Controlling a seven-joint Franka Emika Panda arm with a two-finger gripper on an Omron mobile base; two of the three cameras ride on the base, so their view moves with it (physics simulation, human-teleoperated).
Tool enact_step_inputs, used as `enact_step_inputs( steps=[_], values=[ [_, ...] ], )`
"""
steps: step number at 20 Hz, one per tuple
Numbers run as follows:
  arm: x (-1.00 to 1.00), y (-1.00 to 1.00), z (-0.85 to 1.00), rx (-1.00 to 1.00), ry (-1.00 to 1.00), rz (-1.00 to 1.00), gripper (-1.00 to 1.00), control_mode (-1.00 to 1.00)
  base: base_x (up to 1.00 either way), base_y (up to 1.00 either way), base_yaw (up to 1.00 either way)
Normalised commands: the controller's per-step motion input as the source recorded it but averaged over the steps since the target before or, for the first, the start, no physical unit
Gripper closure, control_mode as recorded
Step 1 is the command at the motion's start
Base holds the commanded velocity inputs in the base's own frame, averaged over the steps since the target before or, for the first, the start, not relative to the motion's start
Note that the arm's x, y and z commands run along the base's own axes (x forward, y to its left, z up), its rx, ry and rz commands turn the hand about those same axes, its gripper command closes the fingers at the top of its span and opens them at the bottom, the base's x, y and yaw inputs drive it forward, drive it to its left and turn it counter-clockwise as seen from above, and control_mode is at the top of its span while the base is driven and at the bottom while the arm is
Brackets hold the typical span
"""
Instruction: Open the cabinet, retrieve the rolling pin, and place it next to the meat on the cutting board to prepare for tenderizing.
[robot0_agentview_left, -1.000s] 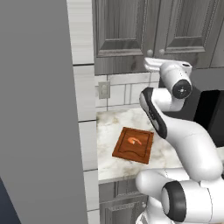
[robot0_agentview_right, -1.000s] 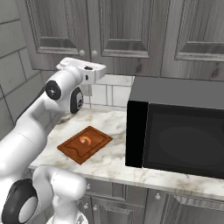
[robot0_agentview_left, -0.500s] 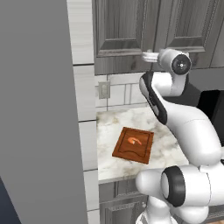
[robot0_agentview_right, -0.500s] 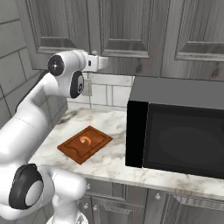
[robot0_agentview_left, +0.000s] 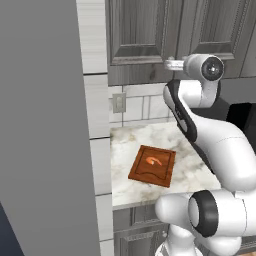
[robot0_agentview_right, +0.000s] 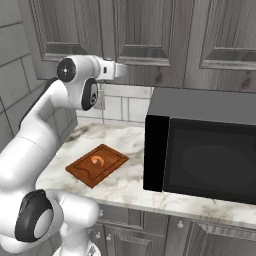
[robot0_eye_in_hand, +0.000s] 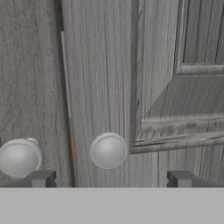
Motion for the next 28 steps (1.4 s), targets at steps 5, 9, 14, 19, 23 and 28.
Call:
enact_step_inputs(
  steps=[5,9,14,19,23,28],
  values=[
    [0.21,-0.14,0.29,0.00,0.00,0.00,-1.00,-1.00,0.00,0.00,0.00],
    [0.20,-0.01,0.32,0.00,0.00,0.00,-1.00,-1.00,0.00,0.00,0.00],
    [0.03,0.00,0.12,0.00,0.00,0.00,-1.00,-1.00,0.00,0.00,0.00],
    [0.00,0.00,0.00,0.00,0.00,0.00,-1.00,-1.00,0.00,0.00,0.00],
    [0.00,0.02,0.00,0.00,0.00,0.00,-1.00,-1.00,0.00,0.00,0.00],
    [0.14,0.09,-0.01,0.00,0.01,0.00,1.00,-1.00,0.00,0.00,0.00]
  ],
)
